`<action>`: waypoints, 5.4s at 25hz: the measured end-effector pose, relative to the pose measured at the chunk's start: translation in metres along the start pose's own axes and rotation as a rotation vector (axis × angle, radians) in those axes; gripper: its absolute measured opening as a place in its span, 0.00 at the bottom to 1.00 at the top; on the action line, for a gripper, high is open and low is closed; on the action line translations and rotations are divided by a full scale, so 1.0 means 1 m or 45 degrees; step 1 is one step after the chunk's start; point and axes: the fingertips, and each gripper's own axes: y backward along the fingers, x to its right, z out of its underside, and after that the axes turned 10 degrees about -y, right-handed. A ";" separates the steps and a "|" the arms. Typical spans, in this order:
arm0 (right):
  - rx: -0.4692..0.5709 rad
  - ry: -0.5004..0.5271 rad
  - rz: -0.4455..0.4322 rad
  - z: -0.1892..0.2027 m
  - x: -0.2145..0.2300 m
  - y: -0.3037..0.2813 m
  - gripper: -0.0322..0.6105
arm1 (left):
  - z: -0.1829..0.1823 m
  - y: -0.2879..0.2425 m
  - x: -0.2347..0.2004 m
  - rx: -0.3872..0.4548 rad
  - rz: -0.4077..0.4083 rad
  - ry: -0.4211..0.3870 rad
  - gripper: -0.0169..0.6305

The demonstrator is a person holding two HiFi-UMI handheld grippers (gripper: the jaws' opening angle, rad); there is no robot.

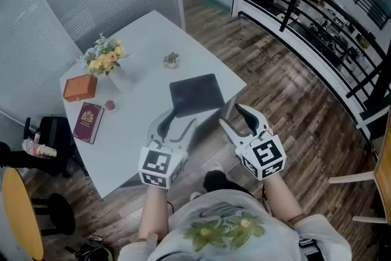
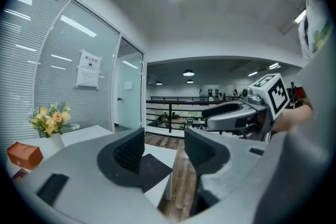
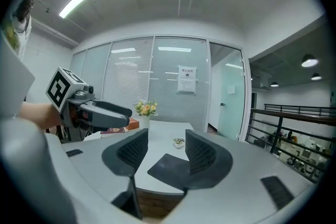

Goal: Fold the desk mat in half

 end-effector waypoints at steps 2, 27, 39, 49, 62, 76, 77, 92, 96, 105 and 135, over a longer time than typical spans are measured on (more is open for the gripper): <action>-0.015 0.020 -0.020 -0.001 0.007 -0.009 0.39 | 0.002 -0.008 -0.008 -0.022 -0.010 -0.022 0.38; -0.378 0.268 -0.245 0.084 0.087 -0.089 0.39 | 0.115 -0.087 -0.044 -0.401 -0.076 0.003 0.39; -0.635 0.443 -0.367 0.164 0.104 -0.125 0.39 | 0.182 -0.111 -0.043 -0.614 -0.050 0.043 0.39; -0.827 0.580 -0.447 0.224 0.116 -0.151 0.39 | 0.242 -0.126 -0.040 -0.834 0.039 0.000 0.39; -1.042 0.803 -0.526 0.293 0.138 -0.175 0.39 | 0.308 -0.150 -0.031 -1.019 0.227 0.008 0.39; -1.124 0.999 -0.587 0.322 0.146 -0.183 0.25 | 0.329 -0.154 -0.033 -1.055 0.296 0.087 0.39; -1.129 0.994 -0.599 0.321 0.145 -0.183 0.24 | 0.330 -0.154 -0.033 -1.056 0.297 0.087 0.39; -1.049 0.619 -0.518 0.283 0.146 -0.189 0.09 | 0.330 -0.155 -0.037 -1.045 0.295 0.069 0.39; -0.997 0.472 -0.489 0.266 0.148 -0.197 0.09 | 0.331 -0.154 -0.038 -1.057 0.289 0.057 0.39; -0.908 0.318 -0.447 0.233 0.153 -0.213 0.09 | 0.333 -0.155 -0.042 -1.083 0.292 0.019 0.39; -0.808 0.159 -0.387 0.203 0.169 -0.229 0.09 | 0.302 -0.171 -0.097 -0.992 0.000 0.097 0.07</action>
